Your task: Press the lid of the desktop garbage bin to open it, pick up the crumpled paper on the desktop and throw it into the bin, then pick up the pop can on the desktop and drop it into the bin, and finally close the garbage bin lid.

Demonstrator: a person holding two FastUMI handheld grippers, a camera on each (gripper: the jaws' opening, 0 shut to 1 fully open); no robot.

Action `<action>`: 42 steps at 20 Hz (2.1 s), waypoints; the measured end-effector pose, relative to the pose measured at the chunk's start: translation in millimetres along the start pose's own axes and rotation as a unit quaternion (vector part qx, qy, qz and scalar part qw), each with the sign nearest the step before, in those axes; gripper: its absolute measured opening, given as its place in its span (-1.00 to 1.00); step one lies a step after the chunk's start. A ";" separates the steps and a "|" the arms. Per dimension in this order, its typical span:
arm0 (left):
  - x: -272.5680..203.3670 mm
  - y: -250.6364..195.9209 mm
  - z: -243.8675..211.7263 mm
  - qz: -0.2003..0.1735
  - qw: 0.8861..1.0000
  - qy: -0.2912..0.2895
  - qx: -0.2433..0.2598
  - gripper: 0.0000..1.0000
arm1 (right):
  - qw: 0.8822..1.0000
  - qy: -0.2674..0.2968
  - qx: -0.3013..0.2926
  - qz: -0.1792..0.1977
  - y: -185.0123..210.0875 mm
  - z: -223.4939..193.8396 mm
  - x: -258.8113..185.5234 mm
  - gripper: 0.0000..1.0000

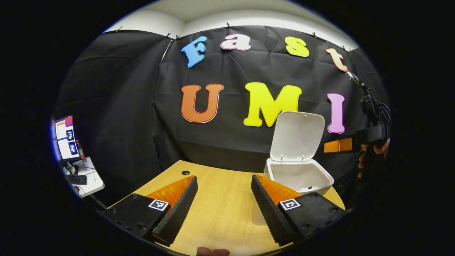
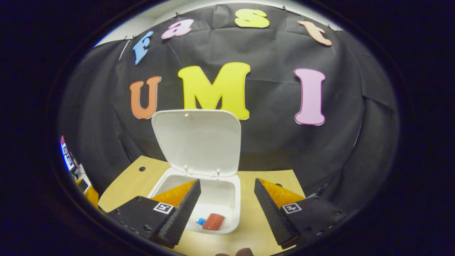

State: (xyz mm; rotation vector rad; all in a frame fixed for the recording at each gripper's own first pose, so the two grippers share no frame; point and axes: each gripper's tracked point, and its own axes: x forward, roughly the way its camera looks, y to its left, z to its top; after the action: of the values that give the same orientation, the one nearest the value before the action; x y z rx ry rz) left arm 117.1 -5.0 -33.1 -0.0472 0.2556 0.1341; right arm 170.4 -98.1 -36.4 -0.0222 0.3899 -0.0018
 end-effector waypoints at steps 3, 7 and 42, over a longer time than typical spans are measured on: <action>-1.4 -2.4 4.5 -0.010 1.000 -0.007 0.001 0.94 | 0.999 -0.033 0.010 -0.001 9.1 29.9 -14.7 0.87; -2.9 -3.0 10.3 -0.014 1.000 -0.015 0.000 0.95 | 0.997 -0.073 0.007 0.000 28.0 72.7 -20.0 0.88; -14.4 28.7 31.9 0.003 0.999 -0.035 -0.003 0.94 | 0.999 -0.043 0.024 -0.011 70.3 57.6 19.6 0.92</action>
State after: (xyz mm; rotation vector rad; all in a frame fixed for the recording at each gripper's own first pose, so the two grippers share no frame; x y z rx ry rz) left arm 107.2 23.6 0.5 -0.0484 0.1863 0.1433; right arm 210.2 -26.8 7.9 0.0213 0.3041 -0.0311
